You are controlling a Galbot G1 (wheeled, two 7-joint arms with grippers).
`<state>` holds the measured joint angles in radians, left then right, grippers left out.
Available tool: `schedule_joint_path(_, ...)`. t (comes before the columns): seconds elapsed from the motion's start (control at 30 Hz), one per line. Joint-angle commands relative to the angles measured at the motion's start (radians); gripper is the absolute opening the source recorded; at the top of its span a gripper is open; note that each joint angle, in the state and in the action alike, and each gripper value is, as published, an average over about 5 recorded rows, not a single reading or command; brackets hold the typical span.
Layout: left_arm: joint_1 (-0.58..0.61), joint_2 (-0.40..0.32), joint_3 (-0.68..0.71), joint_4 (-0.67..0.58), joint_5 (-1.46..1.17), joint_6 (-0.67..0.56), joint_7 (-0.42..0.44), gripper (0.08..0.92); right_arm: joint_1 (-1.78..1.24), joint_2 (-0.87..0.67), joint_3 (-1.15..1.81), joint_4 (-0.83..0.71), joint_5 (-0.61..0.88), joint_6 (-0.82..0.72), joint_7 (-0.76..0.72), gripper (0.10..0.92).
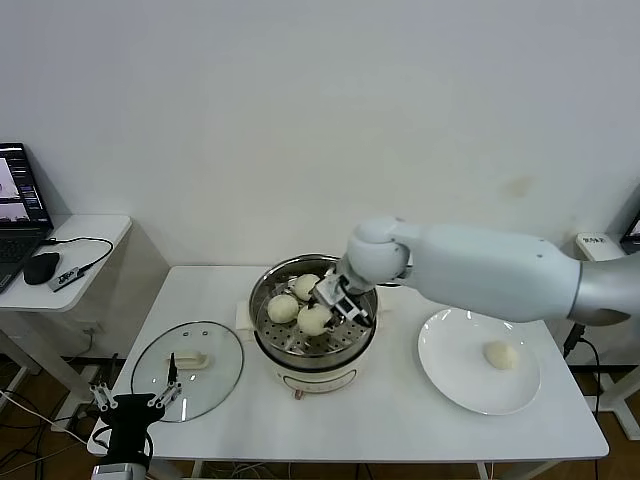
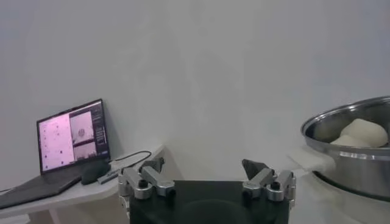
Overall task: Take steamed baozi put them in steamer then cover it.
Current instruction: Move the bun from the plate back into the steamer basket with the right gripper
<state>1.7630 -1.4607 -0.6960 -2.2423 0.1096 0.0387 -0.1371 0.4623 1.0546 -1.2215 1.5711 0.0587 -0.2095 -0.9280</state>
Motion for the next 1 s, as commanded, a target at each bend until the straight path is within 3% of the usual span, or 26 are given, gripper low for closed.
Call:
schedule_joint_path(0.03,0.0,0.0,-0.003,0.002,-0.003,-0.001,0.001,0.823,-0.023,0.071,-0.042,-0.036,-0.135,0.104,0.024,0.501)
schedule_joint_path(0.87,0.001,-0.005,-0.005,-0.002,-0.005,-0.001,0.001,0.823,-0.03,0.074,-0.039,-0.036,-0.12,0.108,0.016,0.503)
schedule_joint_path(1.0,0.002,-0.005,-0.005,-0.003,-0.005,-0.001,0.001,0.823,-0.02,0.061,-0.035,-0.026,-0.105,0.106,0.016,0.557)
